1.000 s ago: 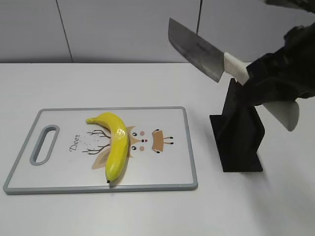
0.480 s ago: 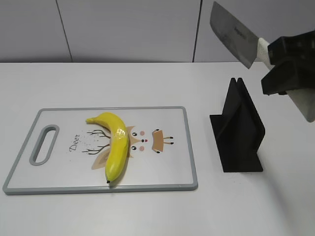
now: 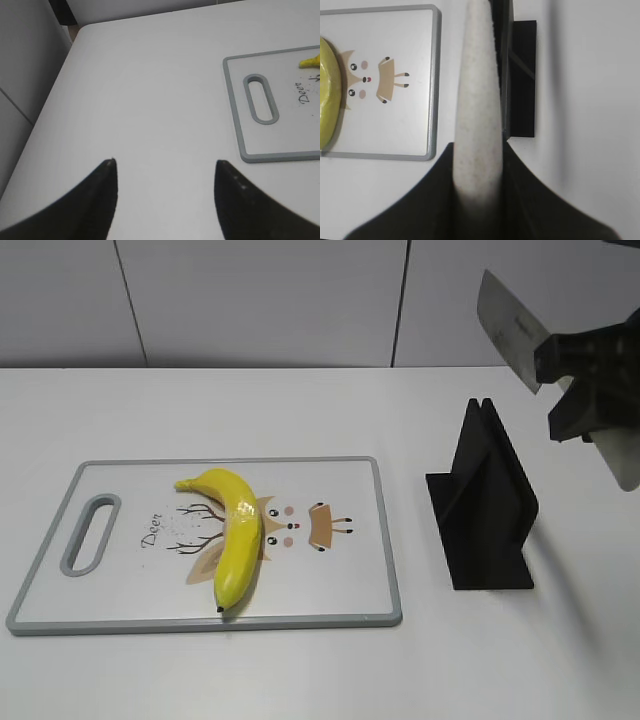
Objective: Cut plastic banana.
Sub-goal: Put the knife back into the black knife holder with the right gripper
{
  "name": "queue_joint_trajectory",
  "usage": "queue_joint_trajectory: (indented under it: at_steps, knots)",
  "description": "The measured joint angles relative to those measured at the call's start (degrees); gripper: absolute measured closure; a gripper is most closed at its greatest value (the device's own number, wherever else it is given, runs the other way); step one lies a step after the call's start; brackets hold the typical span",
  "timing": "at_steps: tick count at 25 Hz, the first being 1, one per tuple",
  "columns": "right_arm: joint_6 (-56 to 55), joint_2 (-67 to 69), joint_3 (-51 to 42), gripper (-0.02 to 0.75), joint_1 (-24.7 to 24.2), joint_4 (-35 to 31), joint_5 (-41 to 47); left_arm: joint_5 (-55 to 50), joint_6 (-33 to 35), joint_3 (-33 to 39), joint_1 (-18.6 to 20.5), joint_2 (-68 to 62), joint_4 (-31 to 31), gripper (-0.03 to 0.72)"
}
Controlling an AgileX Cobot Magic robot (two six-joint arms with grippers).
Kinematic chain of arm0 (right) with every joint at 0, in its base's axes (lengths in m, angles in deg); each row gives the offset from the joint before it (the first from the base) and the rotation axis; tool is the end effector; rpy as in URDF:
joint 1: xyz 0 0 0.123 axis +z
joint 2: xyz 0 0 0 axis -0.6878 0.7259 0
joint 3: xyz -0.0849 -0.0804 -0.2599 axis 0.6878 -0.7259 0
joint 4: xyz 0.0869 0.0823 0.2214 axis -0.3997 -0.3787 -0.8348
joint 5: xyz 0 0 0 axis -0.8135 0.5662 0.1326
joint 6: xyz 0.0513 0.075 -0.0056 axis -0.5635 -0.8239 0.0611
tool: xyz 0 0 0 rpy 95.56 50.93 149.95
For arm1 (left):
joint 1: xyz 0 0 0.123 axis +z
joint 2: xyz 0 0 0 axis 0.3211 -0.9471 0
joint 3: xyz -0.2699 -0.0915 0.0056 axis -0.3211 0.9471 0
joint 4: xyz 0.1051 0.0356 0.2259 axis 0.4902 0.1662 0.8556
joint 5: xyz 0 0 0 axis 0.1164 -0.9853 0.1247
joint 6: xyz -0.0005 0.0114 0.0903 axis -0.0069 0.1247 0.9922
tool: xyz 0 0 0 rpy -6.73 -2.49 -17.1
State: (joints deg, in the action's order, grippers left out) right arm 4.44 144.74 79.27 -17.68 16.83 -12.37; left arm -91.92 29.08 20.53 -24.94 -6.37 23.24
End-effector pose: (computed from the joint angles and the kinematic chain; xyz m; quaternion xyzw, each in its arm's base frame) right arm 0.2226 0.1037 0.3091 -0.0016 0.9596 0.1039 0.2615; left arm -0.0018 0.0133 0.2667 0.0825 0.8593 0.0763 0.4989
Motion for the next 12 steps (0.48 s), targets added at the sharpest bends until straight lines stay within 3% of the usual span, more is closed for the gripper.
queue_joint_trajectory:
  at_steps: [12]
  knots:
    - [-0.22,7.71,0.0,0.575,0.0,1.34,-0.12,0.02,0.0,0.0,0.0,0.0,-0.05,0.123]
